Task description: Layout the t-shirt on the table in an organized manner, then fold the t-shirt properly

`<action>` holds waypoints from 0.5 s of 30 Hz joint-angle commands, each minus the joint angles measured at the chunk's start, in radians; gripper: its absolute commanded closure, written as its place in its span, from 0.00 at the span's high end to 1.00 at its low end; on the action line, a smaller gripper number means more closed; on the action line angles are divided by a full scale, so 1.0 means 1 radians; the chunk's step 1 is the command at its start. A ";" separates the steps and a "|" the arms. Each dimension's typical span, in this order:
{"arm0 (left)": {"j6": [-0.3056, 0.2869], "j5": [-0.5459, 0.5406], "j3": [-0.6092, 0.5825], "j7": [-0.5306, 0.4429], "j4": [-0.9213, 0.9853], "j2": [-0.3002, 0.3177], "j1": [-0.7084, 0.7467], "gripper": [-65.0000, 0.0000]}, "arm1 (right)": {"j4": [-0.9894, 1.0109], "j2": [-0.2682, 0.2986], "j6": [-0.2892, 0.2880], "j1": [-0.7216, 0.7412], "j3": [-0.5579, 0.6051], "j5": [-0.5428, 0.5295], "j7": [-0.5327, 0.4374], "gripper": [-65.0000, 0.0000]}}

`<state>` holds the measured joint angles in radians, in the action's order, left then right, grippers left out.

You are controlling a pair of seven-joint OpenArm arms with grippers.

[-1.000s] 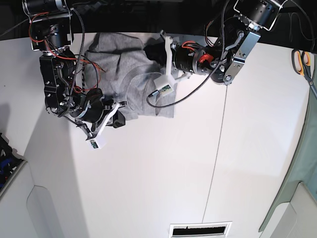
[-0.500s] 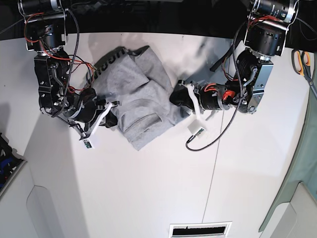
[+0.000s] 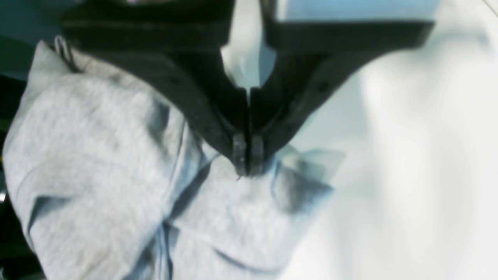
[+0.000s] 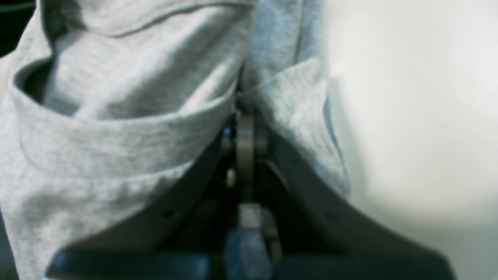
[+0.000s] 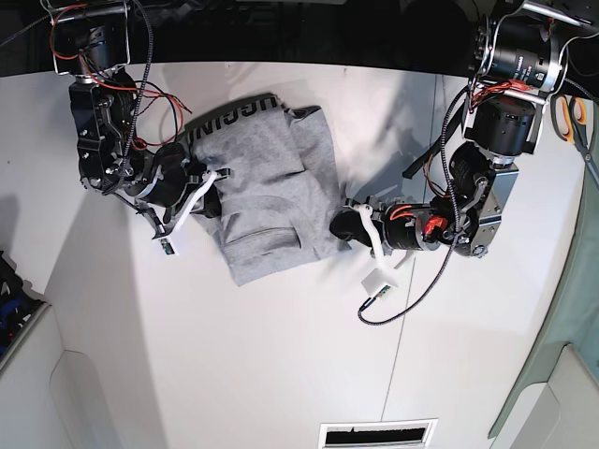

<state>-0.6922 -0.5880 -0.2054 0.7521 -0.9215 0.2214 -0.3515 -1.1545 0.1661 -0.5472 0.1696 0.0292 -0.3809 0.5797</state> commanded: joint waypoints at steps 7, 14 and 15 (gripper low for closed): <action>-0.006 -0.057 0.004 0.045 -0.133 0.029 -0.024 0.00 | -0.087 0.005 -0.006 0.021 -0.122 -0.005 0.017 0.00; -0.006 -0.182 0.004 0.161 -0.332 0.108 0.047 0.00 | -0.232 0.006 -0.007 0.008 -0.303 -0.053 0.157 0.00; -0.006 -0.187 0.004 0.166 -0.366 0.121 0.073 0.00 | -0.255 0.009 -0.007 -0.002 -0.331 -0.082 0.187 0.00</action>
<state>-0.6891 -0.7559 -0.2066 0.9276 -1.2755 0.3359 -0.2584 -1.3930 0.1642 -0.5503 0.1532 -0.2996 -0.4496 0.7887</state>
